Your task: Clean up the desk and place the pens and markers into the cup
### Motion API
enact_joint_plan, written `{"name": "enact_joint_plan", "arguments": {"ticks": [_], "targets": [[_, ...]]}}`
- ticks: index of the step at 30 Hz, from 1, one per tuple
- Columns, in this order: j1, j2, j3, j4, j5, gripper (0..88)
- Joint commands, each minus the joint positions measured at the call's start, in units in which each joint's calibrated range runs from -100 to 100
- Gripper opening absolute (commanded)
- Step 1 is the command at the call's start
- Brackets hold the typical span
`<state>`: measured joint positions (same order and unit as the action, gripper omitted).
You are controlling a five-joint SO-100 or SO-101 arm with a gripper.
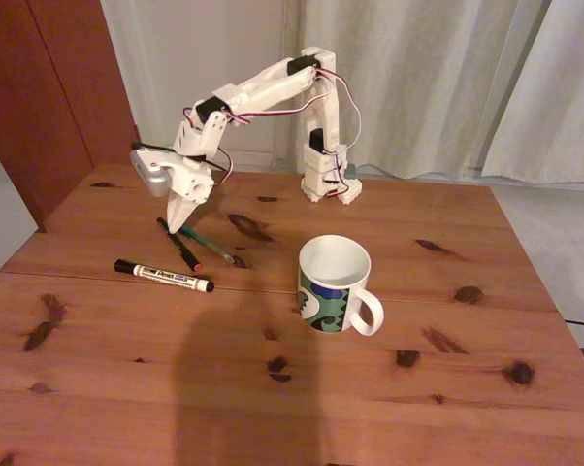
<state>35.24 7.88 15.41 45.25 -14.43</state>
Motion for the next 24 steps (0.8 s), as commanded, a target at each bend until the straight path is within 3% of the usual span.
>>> {"name": "enact_joint_plan", "arguments": {"ticks": [1,4,9,19,24], "targets": [[-3.35,-0.39,-3.33,-1.08,-9.77,0.9],[-4.72,-0.31,-3.51,-1.08,-15.27,0.9],[-5.12,0.1,-3.42,1.33,-19.56,1.0],[-5.12,9.87,-26.05,27.65,-21.71,1.3],[-5.12,17.23,-37.96,33.76,-21.76,1.5]]}}
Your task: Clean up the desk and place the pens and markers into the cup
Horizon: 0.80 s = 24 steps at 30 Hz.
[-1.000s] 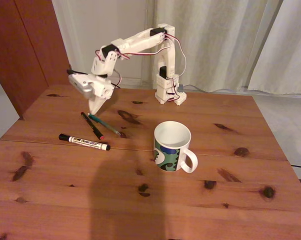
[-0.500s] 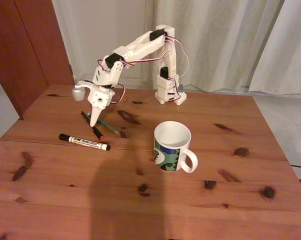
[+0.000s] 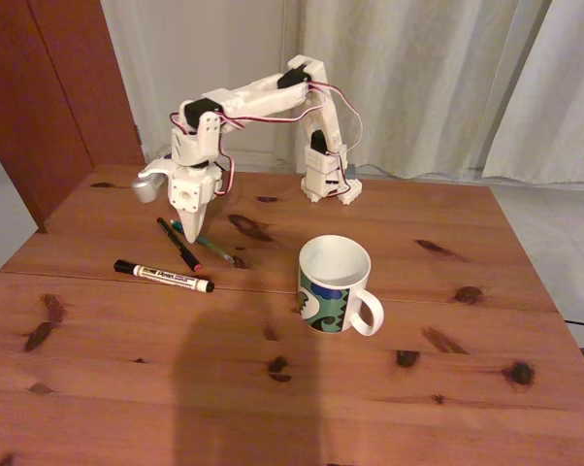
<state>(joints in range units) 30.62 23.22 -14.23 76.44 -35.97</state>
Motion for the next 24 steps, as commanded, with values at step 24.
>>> {"name": "enact_joint_plan", "arguments": {"ticks": [24], "targets": [[-5.41,21.34,-31.04,2.23,-3.47,11.3]]}}
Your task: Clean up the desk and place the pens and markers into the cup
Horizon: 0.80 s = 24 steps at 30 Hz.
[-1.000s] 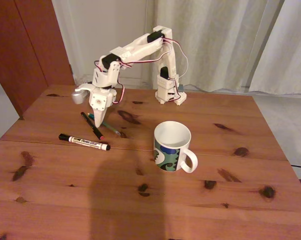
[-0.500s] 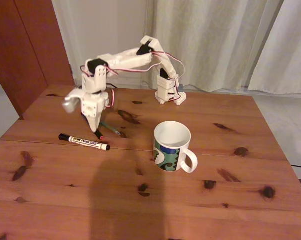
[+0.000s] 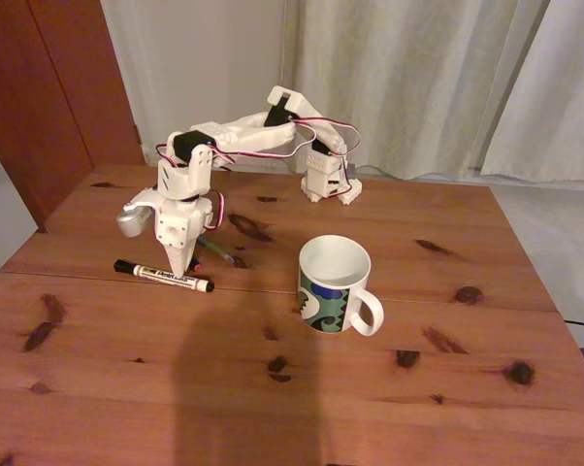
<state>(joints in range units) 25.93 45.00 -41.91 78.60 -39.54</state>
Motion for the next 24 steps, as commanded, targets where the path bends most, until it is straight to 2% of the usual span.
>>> {"name": "enact_joint_plan", "arguments": {"ticks": [1,10,24], "targets": [[-0.71,-0.28,-3.36,0.07,0.09,12.7],[-0.31,-0.11,-3.08,-0.28,0.41,14.7],[2.1,3.86,-3.36,-0.53,5.07,14.8]]}}
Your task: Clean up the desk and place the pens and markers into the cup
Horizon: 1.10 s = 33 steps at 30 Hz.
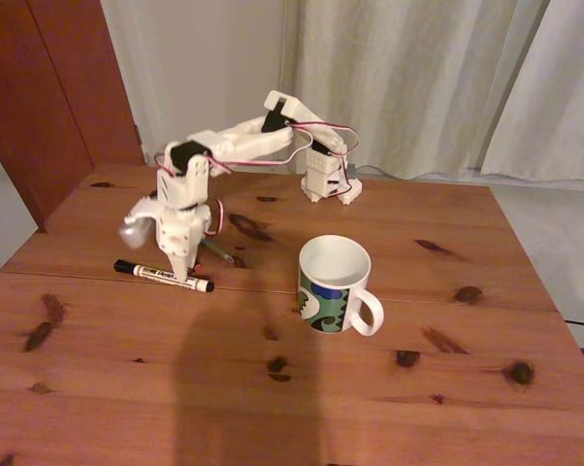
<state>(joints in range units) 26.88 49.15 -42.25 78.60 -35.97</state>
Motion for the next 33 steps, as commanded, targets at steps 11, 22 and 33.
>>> {"name": "enact_joint_plan", "arguments": {"ticks": [11,22,33], "targets": [[2.19,1.61,-2.93,-3.97,2.29,14.4],[3.4,1.7,-2.11,-4.23,5.12,13.7],[3.8,1.03,-2.11,-3.46,5.69,1.2]]}}
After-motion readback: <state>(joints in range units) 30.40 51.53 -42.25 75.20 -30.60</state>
